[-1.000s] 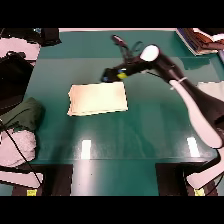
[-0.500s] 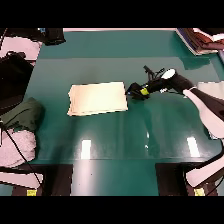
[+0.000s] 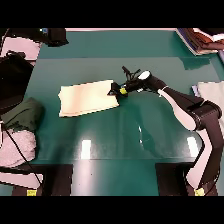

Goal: Fold the shirts.

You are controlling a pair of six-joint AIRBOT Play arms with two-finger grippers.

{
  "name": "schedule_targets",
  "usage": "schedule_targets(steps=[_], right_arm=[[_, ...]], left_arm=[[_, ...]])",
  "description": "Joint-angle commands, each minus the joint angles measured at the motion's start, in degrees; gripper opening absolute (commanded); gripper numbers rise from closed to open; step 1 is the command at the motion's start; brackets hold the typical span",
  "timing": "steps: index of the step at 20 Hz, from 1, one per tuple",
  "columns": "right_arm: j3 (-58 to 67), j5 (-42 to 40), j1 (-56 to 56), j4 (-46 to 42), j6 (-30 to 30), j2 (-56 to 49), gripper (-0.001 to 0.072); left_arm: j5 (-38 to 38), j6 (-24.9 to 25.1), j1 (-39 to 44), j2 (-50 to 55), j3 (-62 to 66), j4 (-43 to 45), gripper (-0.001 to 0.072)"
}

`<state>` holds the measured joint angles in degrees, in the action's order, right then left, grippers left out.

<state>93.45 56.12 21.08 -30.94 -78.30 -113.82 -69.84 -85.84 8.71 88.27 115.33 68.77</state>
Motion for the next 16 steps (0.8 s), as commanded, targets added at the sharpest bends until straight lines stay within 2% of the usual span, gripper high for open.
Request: schedule_targets(steps=[1,5,8,12,16], right_arm=[[4.3,0.7,-2.8,-6.4,-0.3,2.8,0.0018],[4.3,6.7,-16.3,-21.4,-5.8,13.3,0.0018],[4.3,10.9,-29.0,-29.3,-7.4,20.6,0.0018],[4.3,12.5,-46.8,-30.7,-10.3,26.7,0.0018],[4.3,14.3,-59.8,-30.6,-10.3,27.5,0.0018]], left_arm=[[0.7,0.9,3.1,0.0,0.1,0.0,0.0024],[0.9,3.2,7.5,0.0,0.1,0.0,0.0024],[2.1,3.5,9.8,0.0,0.1,0.0,0.0024],[3.4,3.4,10.6,0.0,0.1,-0.7,0.0024],[3.4,3.2,10.6,0.0,0.1,-0.7,0.0024]])
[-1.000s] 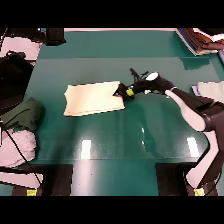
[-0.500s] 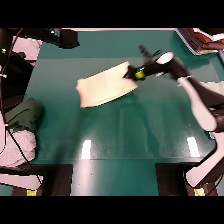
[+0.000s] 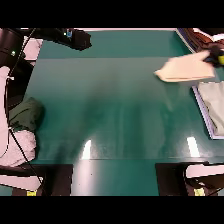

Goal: Fold the shirts.

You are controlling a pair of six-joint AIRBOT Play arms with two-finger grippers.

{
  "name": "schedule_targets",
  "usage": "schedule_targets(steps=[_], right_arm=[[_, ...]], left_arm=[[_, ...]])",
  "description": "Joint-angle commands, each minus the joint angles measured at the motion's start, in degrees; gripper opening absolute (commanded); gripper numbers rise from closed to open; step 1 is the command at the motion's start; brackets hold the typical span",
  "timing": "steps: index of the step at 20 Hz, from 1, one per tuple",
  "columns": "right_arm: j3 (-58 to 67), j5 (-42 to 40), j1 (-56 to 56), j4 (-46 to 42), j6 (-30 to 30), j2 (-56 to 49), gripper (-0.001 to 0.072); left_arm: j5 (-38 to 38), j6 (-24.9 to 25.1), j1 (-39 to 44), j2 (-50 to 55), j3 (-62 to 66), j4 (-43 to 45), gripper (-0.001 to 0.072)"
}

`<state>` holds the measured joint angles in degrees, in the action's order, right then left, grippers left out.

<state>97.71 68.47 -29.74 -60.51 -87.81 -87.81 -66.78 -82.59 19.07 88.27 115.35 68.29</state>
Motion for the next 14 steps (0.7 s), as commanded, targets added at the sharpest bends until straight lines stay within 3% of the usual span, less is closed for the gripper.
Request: schedule_targets(steps=[1,10,14], right_arm=[[0.0,2.1,-10.8,-1.0,-0.8,1.4,0.0018],[0.1,-5.2,-13.7,-0.6,-0.9,8.5,0.0018],[0.0,-4.4,-14.1,-1.1,-0.9,12.7,0.0018]], left_arm=[[0.3,-0.1,0.2,0.0,0.0,-0.2,0.0024],[0.9,-1.2,0.2,0.0,0.0,-0.2,0.0024],[0.8,-0.9,0.2,0.0,0.0,-0.2,0.0024]])
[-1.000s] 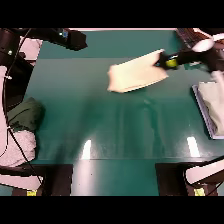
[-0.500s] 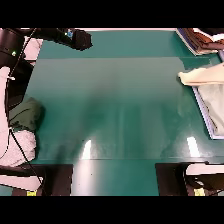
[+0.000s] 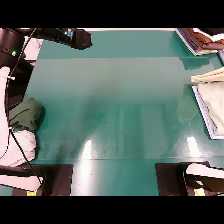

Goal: Fold the shirts.

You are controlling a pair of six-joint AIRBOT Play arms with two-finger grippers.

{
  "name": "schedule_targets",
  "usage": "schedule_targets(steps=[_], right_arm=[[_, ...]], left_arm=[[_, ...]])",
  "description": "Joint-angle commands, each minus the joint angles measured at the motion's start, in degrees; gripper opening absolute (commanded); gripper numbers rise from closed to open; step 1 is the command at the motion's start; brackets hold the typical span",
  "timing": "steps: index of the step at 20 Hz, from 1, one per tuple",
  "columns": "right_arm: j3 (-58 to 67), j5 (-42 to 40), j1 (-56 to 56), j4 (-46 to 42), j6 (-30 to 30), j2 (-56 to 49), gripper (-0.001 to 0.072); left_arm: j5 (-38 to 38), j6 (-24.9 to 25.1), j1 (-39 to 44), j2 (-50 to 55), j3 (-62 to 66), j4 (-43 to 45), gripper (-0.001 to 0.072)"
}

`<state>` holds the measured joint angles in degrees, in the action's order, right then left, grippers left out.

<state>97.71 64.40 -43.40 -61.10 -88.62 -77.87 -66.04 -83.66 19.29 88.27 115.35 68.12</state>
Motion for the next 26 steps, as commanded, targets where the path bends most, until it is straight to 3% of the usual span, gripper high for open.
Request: schedule_targets(steps=[1,10,14,15,17,18,22,26], right_arm=[[0.0,0.8,-0.6,-1.8,-0.5,3.3,0.0018],[0.0,20.3,-4.5,-17.1,-4.3,3.8,0.0018],[-8.5,18.8,-4.5,-20.2,-4.3,7.8,0.002],[-11.4,18.0,-4.5,-21.4,-4.3,9.2,0.006],[-16.1,17.2,-4.5,-25.3,-4.3,11.7,0.0552],[-18.2,16.9,-4.5,-26.5,-4.3,12.9,0.0692],[-20.0,15.5,-3.6,-24.7,-4.3,17.2,0.0693],[-17.0,10.9,4.3,-11.2,-4.3,21.7,0.0691]], left_arm=[[0.1,0.2,0.0,0.0,0.0,0.0,0.0024],[0.0,0.5,0.0,0.0,0.0,0.1,0.0024],[-0.1,1.4,0.0,0.0,0.0,0.0,0.0024],[-0.1,1.6,0.0,0.0,0.0,0.1,0.0025],[-0.2,1.7,0.0,0.0,0.0,0.1,0.0024],[-0.2,1.7,0.0,0.0,0.0,0.1,0.0024],[-0.3,1.7,0.0,0.0,0.0,0.0,0.0025],[0.6,1.6,0.0,0.0,0.0,0.1,0.0025]])
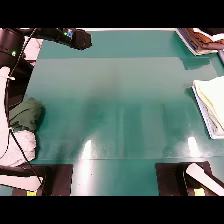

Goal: Fold the shirts.

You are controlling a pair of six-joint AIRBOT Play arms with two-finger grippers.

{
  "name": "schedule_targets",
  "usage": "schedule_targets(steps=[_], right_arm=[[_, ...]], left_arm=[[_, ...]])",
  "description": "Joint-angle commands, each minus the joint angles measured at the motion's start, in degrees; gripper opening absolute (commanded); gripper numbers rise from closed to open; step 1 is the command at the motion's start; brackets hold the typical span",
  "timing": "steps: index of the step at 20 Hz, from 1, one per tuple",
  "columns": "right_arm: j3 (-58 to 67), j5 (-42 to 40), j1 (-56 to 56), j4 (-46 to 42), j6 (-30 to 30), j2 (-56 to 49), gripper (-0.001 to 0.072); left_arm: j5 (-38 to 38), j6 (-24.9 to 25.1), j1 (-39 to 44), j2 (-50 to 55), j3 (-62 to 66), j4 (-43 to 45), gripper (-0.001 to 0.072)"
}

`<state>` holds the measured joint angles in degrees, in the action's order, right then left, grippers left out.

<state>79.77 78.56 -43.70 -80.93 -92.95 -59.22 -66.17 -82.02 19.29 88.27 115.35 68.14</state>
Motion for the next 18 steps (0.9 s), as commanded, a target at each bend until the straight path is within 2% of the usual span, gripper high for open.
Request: schedule_targets(steps=[1,5,7,8,9,11,18], right_arm=[[1.4,-4.7,8.1,11.0,0.0,3.9,0.0692],[1.4,-9.2,25.7,11.8,0.6,5.9,0.0683],[1.4,-9.3,33.7,11.8,1.5,5.6,0.0544],[1.4,-9.5,37.5,11.8,2.5,5.3,0.0512],[1.4,-9.5,40.4,11.7,3.7,5.0,0.0415],[1.4,-9.5,45.4,11.8,6.3,4.2,0.003],[1.4,-9.5,49.2,11.8,6.5,4.1,0.002]], left_arm=[[1.0,0.0,0.0,0.0,0.1,0.3,0.0025],[1.0,0.0,0.0,0.0,0.1,0.4,0.0025],[1.2,0.0,0.0,0.0,0.1,0.4,0.0025],[1.2,0.0,0.0,0.0,0.1,0.4,0.0025],[1.2,0.0,0.0,0.0,0.1,0.4,0.0025],[1.2,0.0,0.0,0.0,0.1,0.4,0.0025],[1.2,0.0,0.0,0.0,0.1,0.4,0.0025]])
